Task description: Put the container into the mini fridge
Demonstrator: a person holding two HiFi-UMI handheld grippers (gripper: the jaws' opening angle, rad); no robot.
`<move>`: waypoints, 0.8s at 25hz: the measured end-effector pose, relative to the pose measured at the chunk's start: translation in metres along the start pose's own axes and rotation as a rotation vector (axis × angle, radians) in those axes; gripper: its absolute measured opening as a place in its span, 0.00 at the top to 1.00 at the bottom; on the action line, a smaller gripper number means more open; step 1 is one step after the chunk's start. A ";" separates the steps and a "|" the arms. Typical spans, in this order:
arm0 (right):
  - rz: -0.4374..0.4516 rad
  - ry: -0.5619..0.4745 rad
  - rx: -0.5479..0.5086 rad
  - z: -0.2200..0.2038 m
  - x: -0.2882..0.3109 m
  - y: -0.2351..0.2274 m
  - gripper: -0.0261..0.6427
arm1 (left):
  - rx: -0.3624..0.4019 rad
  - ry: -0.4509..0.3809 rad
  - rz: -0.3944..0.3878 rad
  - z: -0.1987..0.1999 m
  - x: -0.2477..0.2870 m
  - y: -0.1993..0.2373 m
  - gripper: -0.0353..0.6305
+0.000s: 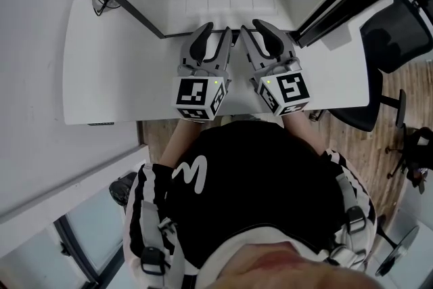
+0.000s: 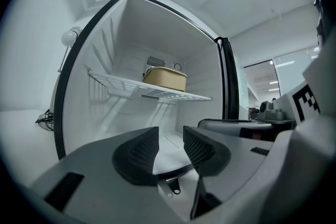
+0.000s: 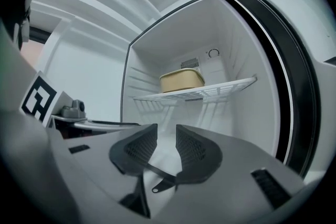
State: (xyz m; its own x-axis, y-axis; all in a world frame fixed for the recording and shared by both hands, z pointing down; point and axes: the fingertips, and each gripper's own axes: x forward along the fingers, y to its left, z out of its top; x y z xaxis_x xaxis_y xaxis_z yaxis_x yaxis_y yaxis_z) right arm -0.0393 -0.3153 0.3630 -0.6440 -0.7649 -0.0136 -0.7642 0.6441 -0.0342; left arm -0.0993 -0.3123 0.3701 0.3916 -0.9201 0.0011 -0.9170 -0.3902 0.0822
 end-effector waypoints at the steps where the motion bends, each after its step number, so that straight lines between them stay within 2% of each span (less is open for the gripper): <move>1: 0.004 0.001 0.002 -0.001 0.000 0.001 0.79 | -0.002 0.001 0.001 -0.001 0.000 0.000 0.73; 8: 0.026 0.003 -0.002 -0.012 -0.005 0.005 0.85 | 0.000 -0.001 0.010 -0.009 -0.003 -0.001 0.80; 20: 0.033 0.024 0.058 -0.026 -0.008 -0.001 0.92 | 0.012 0.003 0.015 -0.016 -0.003 -0.002 0.91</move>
State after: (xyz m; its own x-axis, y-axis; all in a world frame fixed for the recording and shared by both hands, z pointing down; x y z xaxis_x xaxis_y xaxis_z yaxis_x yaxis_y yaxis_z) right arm -0.0342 -0.3101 0.3889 -0.6703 -0.7420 0.0086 -0.7394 0.6670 -0.0918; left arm -0.0977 -0.3078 0.3859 0.3778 -0.9259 0.0053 -0.9238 -0.3766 0.0697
